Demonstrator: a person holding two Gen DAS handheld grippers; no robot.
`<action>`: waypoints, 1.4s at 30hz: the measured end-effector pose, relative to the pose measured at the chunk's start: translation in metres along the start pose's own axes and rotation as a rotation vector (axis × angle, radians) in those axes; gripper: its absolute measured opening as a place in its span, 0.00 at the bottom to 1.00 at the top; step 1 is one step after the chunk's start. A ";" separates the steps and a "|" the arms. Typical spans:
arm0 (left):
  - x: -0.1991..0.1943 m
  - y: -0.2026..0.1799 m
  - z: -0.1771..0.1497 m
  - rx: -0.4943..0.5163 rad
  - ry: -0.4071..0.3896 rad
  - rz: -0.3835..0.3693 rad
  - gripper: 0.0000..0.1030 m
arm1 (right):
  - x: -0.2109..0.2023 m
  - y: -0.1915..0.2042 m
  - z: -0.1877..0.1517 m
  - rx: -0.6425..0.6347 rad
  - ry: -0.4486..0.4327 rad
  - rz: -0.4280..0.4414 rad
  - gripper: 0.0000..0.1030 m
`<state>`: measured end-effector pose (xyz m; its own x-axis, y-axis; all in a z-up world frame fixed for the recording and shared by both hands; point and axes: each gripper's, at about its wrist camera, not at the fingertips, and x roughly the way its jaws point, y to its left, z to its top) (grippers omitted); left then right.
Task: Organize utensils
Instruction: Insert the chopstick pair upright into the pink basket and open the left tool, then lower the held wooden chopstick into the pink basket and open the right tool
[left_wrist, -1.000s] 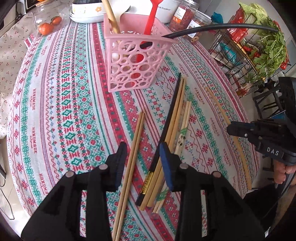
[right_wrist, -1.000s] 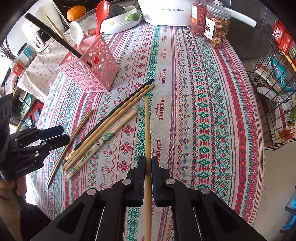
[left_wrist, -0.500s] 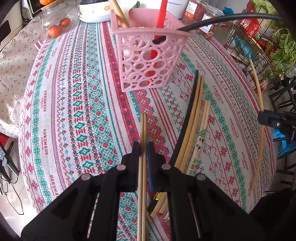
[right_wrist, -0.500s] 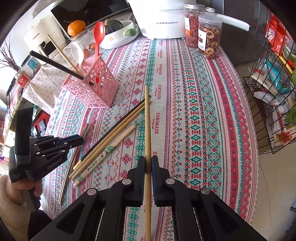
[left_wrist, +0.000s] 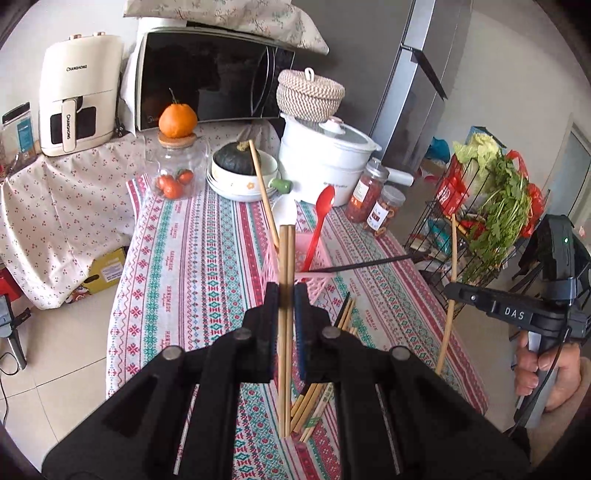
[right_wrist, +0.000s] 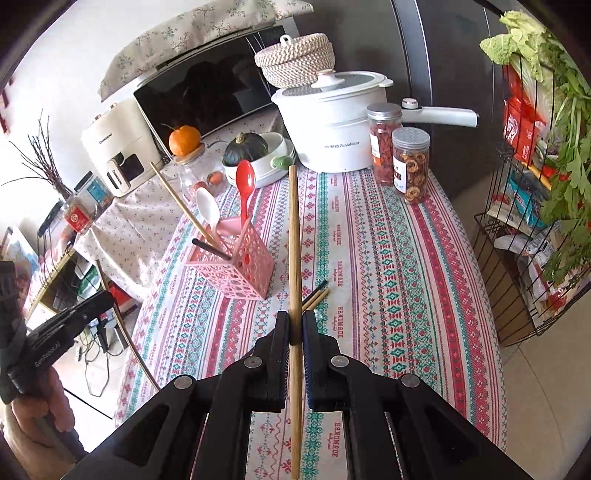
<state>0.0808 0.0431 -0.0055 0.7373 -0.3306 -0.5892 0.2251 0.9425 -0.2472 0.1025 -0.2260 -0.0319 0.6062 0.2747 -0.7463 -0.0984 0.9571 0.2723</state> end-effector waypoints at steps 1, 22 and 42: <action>-0.008 0.000 0.007 -0.008 -0.046 0.000 0.09 | -0.003 0.002 0.003 0.000 -0.022 -0.002 0.06; 0.030 -0.020 0.057 0.004 -0.428 0.038 0.09 | 0.006 0.002 0.058 0.071 -0.205 0.018 0.06; 0.084 -0.022 0.050 0.010 -0.207 0.081 0.43 | 0.024 -0.013 0.069 0.083 -0.256 -0.003 0.06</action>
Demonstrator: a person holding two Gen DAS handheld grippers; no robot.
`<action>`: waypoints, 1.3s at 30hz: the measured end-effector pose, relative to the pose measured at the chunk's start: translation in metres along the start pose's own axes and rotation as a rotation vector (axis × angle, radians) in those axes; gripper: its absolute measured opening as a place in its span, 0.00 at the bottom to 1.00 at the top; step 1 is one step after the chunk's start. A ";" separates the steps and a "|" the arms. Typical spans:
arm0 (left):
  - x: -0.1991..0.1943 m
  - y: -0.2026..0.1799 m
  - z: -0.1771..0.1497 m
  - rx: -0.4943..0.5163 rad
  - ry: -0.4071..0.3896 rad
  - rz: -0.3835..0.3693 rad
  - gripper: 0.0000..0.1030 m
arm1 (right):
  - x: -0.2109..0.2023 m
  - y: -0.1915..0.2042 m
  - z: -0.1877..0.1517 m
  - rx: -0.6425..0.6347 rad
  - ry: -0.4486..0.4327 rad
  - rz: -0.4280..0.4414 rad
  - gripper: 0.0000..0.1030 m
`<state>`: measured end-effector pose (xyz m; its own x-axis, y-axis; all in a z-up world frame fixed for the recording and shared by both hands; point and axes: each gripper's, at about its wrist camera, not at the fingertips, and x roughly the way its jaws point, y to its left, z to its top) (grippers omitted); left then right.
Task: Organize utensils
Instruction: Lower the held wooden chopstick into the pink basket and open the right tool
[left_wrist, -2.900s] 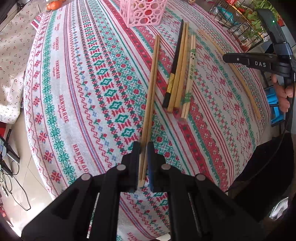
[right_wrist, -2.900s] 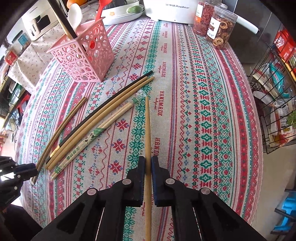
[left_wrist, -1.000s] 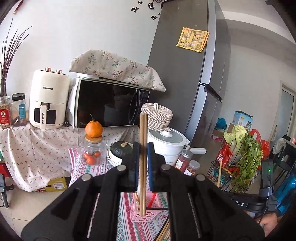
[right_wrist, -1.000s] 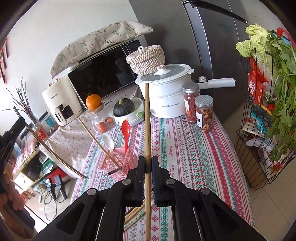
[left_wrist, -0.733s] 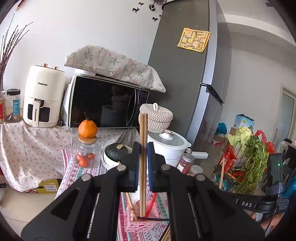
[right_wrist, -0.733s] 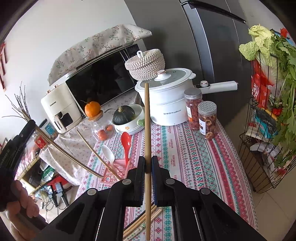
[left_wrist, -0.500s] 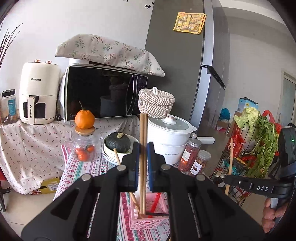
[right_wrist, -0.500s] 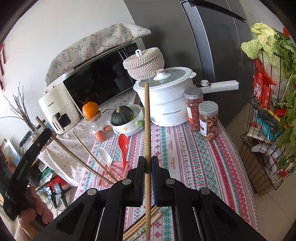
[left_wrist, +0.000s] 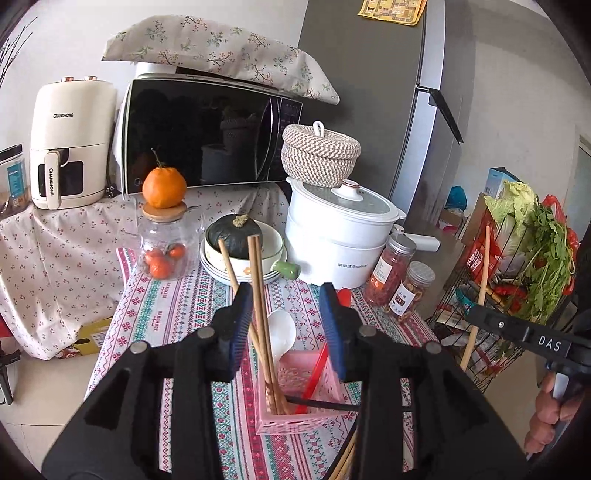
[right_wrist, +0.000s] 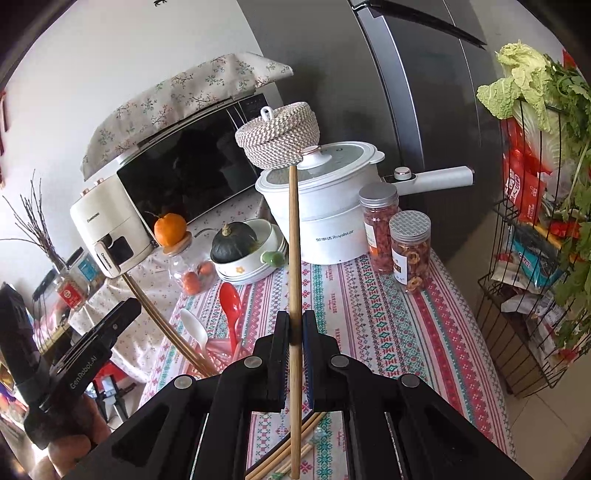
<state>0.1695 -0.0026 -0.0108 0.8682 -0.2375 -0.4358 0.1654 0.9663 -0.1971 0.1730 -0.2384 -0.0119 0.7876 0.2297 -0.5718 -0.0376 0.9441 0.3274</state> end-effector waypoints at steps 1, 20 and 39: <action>-0.002 0.000 0.001 -0.003 0.001 0.001 0.43 | -0.001 0.000 0.001 0.003 -0.008 0.002 0.06; -0.054 0.040 -0.033 -0.035 0.223 0.063 0.53 | -0.006 0.003 -0.033 0.154 0.025 -0.055 0.06; -0.047 0.097 -0.049 -0.077 0.311 0.146 0.61 | -0.044 0.129 -0.004 0.007 -0.476 -0.140 0.06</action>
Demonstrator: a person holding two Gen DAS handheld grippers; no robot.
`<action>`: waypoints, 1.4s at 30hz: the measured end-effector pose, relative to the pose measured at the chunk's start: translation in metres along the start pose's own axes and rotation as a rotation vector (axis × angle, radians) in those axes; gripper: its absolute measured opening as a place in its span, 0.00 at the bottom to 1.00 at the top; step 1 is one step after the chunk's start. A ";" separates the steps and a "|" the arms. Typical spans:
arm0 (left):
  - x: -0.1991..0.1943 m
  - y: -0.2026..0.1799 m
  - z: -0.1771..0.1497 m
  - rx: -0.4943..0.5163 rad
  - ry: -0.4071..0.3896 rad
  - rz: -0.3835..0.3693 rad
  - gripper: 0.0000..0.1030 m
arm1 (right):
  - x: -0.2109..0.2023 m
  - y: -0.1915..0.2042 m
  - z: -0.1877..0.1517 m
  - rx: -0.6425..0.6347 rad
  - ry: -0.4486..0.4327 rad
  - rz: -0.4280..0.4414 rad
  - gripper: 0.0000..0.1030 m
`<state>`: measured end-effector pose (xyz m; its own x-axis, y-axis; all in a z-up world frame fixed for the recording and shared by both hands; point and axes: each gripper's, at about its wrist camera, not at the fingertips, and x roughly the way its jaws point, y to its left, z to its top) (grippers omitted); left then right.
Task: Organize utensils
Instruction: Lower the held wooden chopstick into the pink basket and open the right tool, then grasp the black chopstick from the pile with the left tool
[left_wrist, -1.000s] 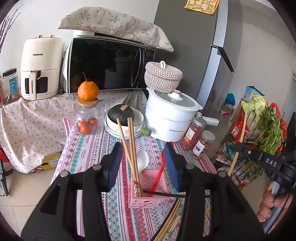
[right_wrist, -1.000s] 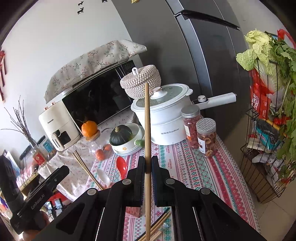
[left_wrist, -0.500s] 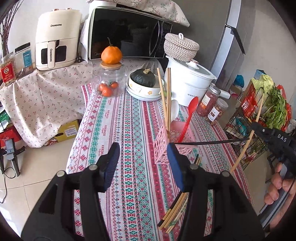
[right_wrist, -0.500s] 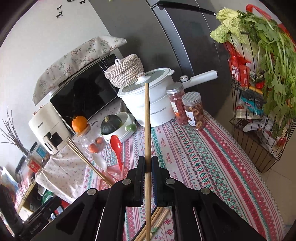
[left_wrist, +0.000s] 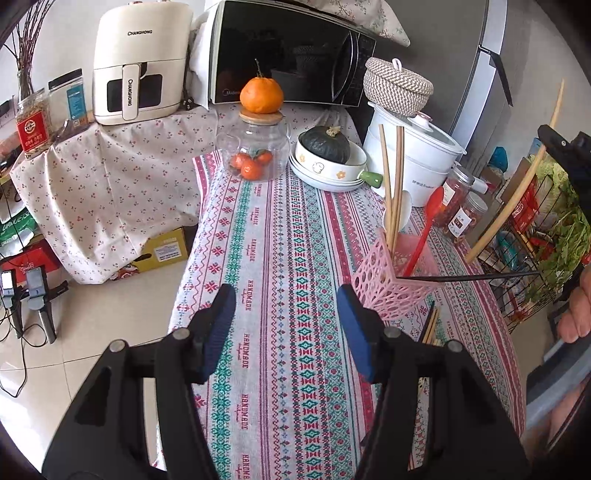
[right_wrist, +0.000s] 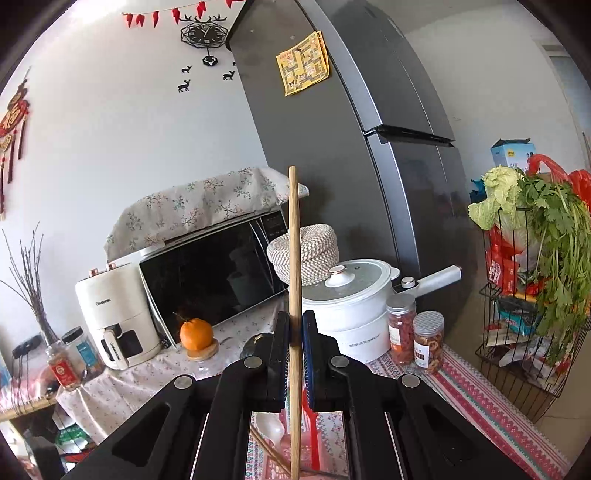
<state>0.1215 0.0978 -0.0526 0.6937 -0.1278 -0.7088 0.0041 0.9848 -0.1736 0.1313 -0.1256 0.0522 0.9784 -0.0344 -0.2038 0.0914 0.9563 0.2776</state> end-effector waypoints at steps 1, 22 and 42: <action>0.001 0.001 -0.001 -0.004 0.008 0.000 0.63 | 0.008 0.005 -0.006 -0.014 -0.007 -0.016 0.06; 0.014 -0.003 -0.003 -0.004 0.085 -0.035 0.73 | 0.088 0.022 -0.080 -0.029 0.115 -0.087 0.26; 0.026 -0.044 -0.036 0.103 0.236 -0.039 0.80 | -0.019 -0.089 0.004 -0.002 0.284 -0.034 0.73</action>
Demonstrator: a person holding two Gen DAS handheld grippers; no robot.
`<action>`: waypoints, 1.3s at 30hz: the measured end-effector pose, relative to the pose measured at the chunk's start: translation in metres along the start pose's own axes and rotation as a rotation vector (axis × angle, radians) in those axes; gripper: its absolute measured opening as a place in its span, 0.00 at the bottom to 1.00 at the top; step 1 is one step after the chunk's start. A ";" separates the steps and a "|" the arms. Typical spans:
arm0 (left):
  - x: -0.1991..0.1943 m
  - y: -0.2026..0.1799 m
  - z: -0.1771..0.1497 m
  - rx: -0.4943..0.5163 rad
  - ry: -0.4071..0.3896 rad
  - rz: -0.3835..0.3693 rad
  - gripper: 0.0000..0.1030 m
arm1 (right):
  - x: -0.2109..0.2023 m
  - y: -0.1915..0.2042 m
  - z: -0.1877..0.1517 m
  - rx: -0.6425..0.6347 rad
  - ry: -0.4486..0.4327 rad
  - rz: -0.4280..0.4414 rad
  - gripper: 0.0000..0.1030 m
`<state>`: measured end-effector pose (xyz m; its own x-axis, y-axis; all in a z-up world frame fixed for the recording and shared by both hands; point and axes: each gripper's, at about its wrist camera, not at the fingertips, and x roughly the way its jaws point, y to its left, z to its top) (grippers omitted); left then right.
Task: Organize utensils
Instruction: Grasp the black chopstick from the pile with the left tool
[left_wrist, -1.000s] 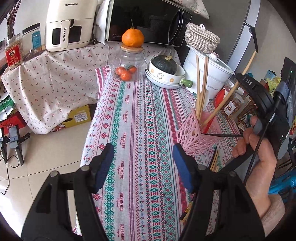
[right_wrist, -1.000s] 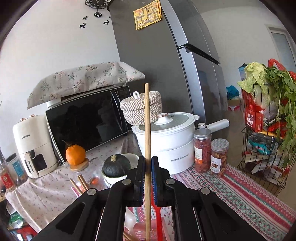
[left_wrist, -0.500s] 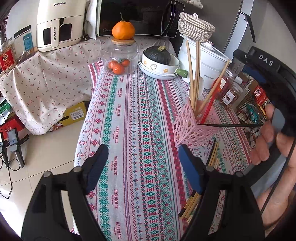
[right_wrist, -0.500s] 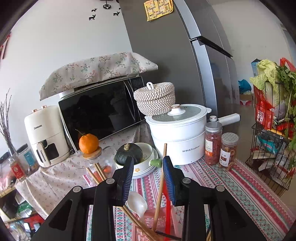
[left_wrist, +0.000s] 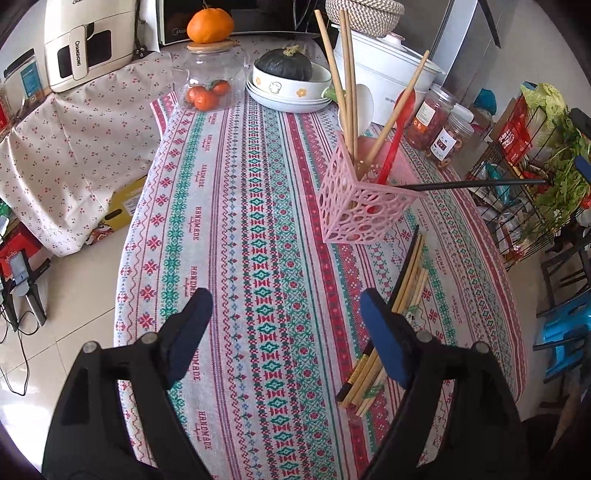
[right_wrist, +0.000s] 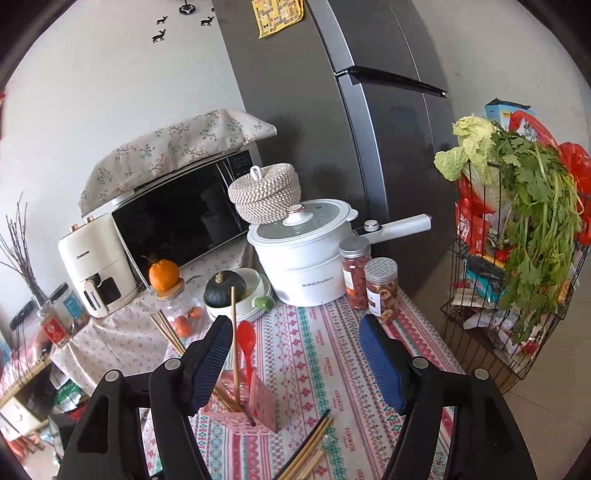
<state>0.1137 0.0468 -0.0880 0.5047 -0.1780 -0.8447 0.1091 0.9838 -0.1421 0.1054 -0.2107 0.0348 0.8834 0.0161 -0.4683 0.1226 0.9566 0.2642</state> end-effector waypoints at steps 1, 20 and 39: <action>0.001 -0.002 -0.002 0.006 0.003 0.006 0.80 | -0.003 -0.010 -0.003 0.012 0.005 -0.007 0.74; 0.063 -0.055 -0.004 0.037 0.167 -0.118 0.79 | 0.083 -0.095 -0.090 0.092 0.615 -0.048 0.79; 0.108 -0.107 0.000 0.154 0.200 -0.245 0.11 | 0.097 -0.110 -0.094 0.089 0.672 -0.064 0.80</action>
<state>0.1567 -0.0780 -0.1636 0.2714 -0.3858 -0.8818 0.3414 0.8952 -0.2865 0.1351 -0.2874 -0.1192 0.4037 0.1647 -0.8999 0.2275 0.9347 0.2731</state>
